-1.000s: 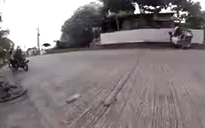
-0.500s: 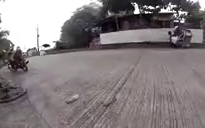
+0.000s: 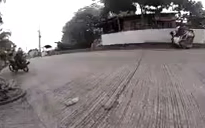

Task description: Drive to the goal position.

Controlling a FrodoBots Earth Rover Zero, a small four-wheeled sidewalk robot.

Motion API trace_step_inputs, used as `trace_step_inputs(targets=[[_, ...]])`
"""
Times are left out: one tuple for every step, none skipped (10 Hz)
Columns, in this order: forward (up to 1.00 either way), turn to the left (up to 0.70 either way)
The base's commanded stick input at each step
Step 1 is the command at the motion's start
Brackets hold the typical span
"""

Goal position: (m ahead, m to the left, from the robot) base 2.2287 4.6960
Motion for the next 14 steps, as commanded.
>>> trace_step_inputs(targets=[[0.70,0.27],[0.70,0.27],[0.56,0.22],[0.10,0.04],[0.00,0.00],[0.00,0.00],[0.00,0.00],[0.00,0.00],[0.00,0.00],[0.00,0.00],[0.00,0.00],[0.00,0.00],[0.00,0.00],[0.54,0.21]])
